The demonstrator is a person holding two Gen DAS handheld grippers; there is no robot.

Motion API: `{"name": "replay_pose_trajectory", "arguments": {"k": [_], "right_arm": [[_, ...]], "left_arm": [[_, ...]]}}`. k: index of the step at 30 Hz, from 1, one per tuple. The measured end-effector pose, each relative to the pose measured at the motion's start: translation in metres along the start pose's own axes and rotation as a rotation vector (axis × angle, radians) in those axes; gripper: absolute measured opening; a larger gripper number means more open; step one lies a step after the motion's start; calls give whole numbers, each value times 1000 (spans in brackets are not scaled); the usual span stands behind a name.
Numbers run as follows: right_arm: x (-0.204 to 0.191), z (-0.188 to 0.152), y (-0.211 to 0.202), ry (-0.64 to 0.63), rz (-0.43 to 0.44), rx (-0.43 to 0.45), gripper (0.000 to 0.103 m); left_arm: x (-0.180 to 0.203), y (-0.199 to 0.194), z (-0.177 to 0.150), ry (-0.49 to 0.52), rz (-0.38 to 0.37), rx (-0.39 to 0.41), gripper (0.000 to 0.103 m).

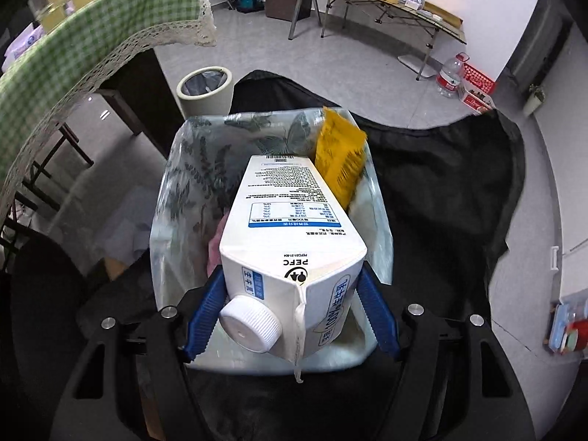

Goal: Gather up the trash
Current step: 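Carry both items to the trash bag and open the right gripper to drop the carton, then open the left gripper over the trash bag to drop the dark blue box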

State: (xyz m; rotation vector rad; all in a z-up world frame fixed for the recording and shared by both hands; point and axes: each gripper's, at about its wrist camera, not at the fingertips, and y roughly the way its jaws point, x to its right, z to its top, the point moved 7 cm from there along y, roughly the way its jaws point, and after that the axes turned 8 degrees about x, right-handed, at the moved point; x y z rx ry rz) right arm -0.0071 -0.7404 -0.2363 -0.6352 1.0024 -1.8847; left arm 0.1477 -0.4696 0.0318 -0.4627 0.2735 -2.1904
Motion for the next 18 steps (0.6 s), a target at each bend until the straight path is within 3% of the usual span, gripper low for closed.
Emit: {"name": "replay_pose_trajectory", "arguments": {"k": [9, 15, 18], "right_arm": [[5, 64, 22, 79, 31, 68, 69], [16, 92, 68, 139, 51, 9, 69], [21, 96, 92, 159, 68, -13, 69]], "left_arm": [[37, 32, -32, 66, -36, -92, 65], [73, 67, -69, 113, -92, -209, 65], [85, 91, -93, 106, -109, -310, 65]]}}
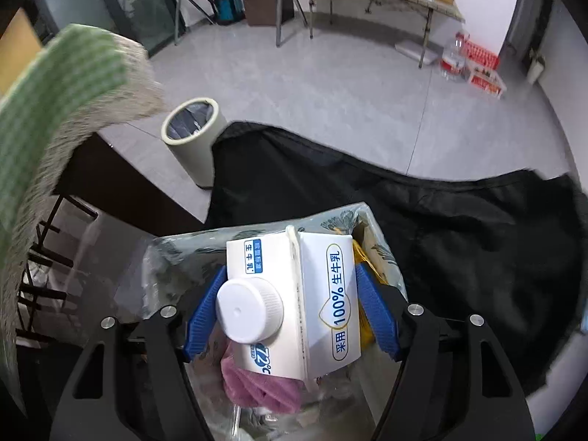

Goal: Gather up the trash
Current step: 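Open the left gripper over the trash bag to drop the dark blue box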

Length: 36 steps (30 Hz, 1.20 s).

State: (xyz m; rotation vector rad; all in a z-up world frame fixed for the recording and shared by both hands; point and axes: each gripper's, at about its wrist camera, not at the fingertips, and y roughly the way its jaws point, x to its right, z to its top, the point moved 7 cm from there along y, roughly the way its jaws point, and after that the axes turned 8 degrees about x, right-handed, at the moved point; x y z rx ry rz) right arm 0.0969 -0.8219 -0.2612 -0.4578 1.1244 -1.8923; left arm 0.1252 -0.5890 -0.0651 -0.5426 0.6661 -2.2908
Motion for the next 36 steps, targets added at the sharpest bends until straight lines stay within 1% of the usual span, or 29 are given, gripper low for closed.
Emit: {"name": "replay_pose_trajectory", "arguments": {"k": [1, 2, 4, 6, 8, 9, 11, 13, 15, 16, 17, 18, 21, 22, 24, 25, 28, 31, 33, 36], "right_arm": [[1, 3, 1, 0, 12, 2, 69], [4, 6, -1, -2, 19, 6, 69], [11, 14, -14, 3, 24, 36, 70], [24, 22, -42, 13, 15, 109, 78], [35, 25, -71, 23, 44, 163, 80], [40, 25, -81, 27, 47, 179, 81], [58, 19, -110, 30, 22, 228, 83], [73, 8, -136, 35, 6, 269, 84], [86, -9, -154, 74, 22, 302, 84], [89, -15, -157, 90, 35, 310, 85], [93, -24, -161, 110, 53, 325, 85], [96, -32, -162, 129, 56, 332, 85], [101, -49, -160, 167, 61, 335, 85], [102, -55, -158, 179, 63, 337, 85], [99, -65, -154, 189, 70, 340, 85], [98, -67, -152, 189, 67, 344, 85], [92, -73, -146, 185, 57, 351, 85], [86, -74, -146, 148, 40, 360, 85], [86, -75, -147, 147, 49, 365, 85], [88, -78, -143, 162, 43, 338, 85]], "left_arm": [[3, 12, -7, -7, -3, -45, 65], [7, 20, -12, -8, -3, -73, 65], [12, 39, -21, 0, 7, -105, 65], [15, 55, -28, 15, 17, -123, 65], [23, 74, -41, 13, 11, -187, 65], [29, 86, -50, 1, -11, -233, 65], [39, 104, -63, -18, -42, -300, 65], [51, 121, -76, -17, -56, -350, 65], [57, 138, -85, -12, -46, -385, 65], [61, 150, -92, -17, -45, -416, 65], [63, 157, -97, -30, -47, -438, 65], [67, 164, -102, -63, -50, -460, 66], [69, 182, -106, -144, -36, -482, 68], [68, 189, -109, -147, -17, -495, 75], [68, 196, -112, -113, 41, -507, 76], [68, 197, -113, -88, 54, -506, 76], [72, 196, -111, -49, 46, -508, 76], [71, 189, -106, -41, 48, -493, 76], [71, 184, -102, -36, 41, -486, 76], [73, 176, -100, -29, 30, -475, 76]]}}
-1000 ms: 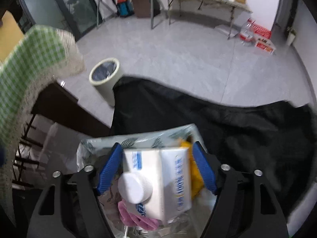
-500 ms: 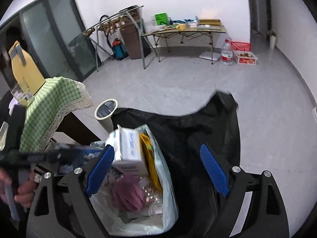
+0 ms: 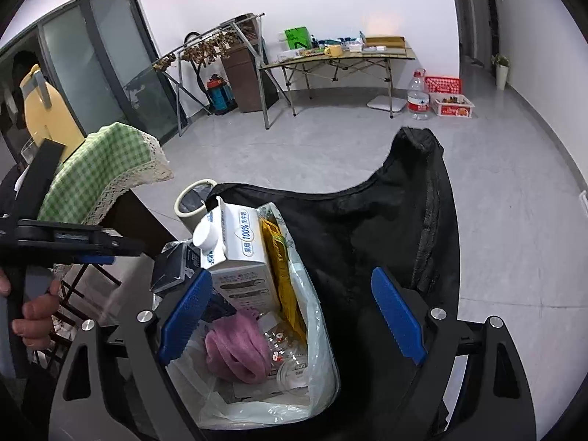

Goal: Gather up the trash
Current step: 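Open the left gripper over the trash bag to drop the dark blue box, then move both grippers back to the table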

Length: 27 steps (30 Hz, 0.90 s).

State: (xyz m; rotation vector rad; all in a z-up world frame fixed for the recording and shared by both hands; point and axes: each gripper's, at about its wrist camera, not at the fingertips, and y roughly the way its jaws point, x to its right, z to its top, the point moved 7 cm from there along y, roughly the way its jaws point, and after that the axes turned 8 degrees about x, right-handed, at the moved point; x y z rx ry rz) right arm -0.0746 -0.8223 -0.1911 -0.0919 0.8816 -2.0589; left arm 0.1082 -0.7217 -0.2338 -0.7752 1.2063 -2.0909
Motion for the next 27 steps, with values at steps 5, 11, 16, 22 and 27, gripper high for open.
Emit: {"name": "replay_pose_trajectory", "arguments": {"k": [5, 11, 16, 22, 27], "right_arm": [[1, -1, -5, 38, -33, -19, 85], [-14, 10, -22, 30, -40, 4, 85], [-37, 22, -40, -7, -24, 36, 85], [-67, 38, -57, -25, 15, 72, 85], [-110, 49, -71, -58, 54, 108, 85]], "left_arm": [[-2, -26, -12, 25, -36, 31, 77], [-2, -70, -22, 101, -82, 108, 82], [-16, -132, -22, 109, -120, 212, 85], [-64, -210, -37, 58, -105, 354, 90], [-118, -264, -51, 5, -22, 476, 92]]}}
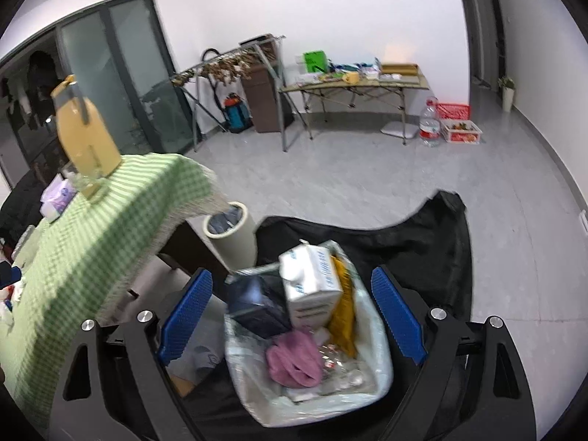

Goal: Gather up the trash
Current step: 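Move both grippers back to the table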

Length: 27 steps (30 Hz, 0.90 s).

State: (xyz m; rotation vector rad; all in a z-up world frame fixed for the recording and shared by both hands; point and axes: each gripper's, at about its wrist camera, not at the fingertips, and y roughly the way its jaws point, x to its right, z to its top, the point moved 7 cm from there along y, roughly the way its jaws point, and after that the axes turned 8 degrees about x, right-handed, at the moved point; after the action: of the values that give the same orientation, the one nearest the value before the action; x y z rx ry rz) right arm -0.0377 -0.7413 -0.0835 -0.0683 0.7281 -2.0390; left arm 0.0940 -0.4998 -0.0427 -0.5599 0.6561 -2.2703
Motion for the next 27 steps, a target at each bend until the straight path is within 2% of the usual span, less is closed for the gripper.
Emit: {"name": "replay_pose_trajectory", "arguments": {"k": [3, 6, 10, 15, 19, 21, 24, 27], "right_arm": [[-38, 0, 0, -54, 36, -12, 85], [-70, 2, -3, -99, 67, -13, 85], [-122, 11, -16, -159, 120, 22, 85], [-184, 11, -27, -225, 204, 37, 85], [-246, -4, -28, -299, 291, 20, 85], [-281, -15, -31, -355, 345, 16, 85], [-341, -36, -39, -447, 461, 8, 85], [-405, -66, -50, -537, 613, -25, 85]], "left_arm": [[-42, -36, 1, -44, 58, 60, 92], [-73, -61, -2, -105, 82, 89, 92], [-124, -99, -9, -200, 139, 142, 92], [-173, -138, -28, -304, 167, 147, 92], [-217, -178, -52, -360, 238, 181, 95], [-240, -193, -63, -393, 276, 189, 95], [-289, -220, -85, -503, 340, 216, 95], [-326, -239, -100, -583, 383, 248, 95]]}}
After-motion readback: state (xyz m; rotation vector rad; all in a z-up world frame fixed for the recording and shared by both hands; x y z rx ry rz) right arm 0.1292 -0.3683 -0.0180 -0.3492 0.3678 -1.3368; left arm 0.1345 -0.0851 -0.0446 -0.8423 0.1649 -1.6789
